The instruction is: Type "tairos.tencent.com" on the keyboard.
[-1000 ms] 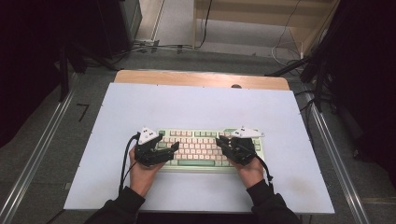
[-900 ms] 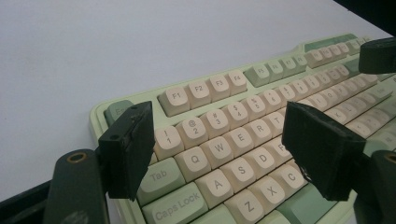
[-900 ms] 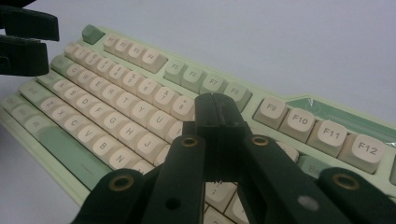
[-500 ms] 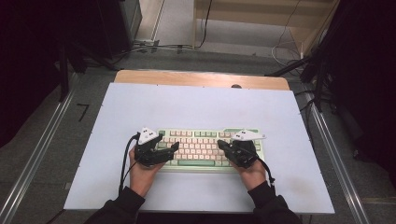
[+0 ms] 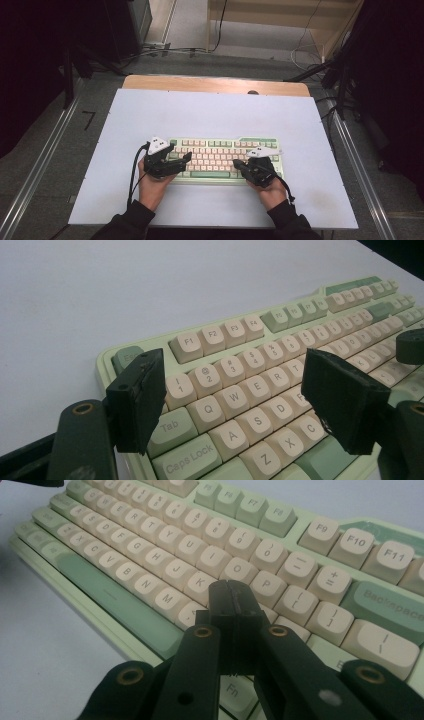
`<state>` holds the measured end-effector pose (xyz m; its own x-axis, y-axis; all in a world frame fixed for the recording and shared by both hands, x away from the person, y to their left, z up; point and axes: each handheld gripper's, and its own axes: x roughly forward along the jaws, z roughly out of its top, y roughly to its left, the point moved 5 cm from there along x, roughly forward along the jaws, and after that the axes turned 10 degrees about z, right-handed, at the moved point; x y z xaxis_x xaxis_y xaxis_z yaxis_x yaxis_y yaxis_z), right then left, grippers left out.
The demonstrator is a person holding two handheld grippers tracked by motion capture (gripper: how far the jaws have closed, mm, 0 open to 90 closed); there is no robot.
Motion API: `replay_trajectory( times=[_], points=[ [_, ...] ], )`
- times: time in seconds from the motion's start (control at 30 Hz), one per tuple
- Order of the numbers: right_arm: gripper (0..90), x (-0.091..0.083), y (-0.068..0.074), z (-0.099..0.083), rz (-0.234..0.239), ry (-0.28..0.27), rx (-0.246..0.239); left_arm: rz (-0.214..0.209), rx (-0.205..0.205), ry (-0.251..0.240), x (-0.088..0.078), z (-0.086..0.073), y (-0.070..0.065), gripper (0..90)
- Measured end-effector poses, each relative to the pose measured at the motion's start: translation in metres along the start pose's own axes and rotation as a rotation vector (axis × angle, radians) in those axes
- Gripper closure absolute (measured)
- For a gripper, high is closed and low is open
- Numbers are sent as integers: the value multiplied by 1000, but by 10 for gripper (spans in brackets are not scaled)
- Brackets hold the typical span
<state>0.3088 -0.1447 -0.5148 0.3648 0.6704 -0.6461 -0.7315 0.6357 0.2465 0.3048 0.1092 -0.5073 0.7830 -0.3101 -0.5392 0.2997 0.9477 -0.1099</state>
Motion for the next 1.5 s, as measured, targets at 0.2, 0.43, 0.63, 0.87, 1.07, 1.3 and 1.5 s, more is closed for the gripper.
replay_trajectory(
  times=[0.2, 0.43, 0.63, 0.87, 1.07, 1.3, 1.5],
  points=[
    [873, 4, 1, -4, 8, 23, -1, 0, 3, 4, 0, 0, -1, 264],
    [831, 5, 1, -5, 13, 27, 4, 0, 4, 5, 1, -1, -1, 264],
    [591, -3, -2, 2, 40, -32, 36, -2, 2, 7, 1, -1, -1, 264],
    [251, -5, -8, 5, 38, -53, 71, -2, 2, 6, 1, -1, -1, 264],
    [219, -9, -10, 9, 28, -84, 75, -4, 5, 7, 2, -1, -1, 263],
    [213, -11, -11, 10, 22, -96, 74, -3, 5, 9, 2, -1, -2, 263],
    [211, -11, -11, 10, 18, -94, 73, -2, 8, 11, 2, -1, -2, 263]
  ],
)
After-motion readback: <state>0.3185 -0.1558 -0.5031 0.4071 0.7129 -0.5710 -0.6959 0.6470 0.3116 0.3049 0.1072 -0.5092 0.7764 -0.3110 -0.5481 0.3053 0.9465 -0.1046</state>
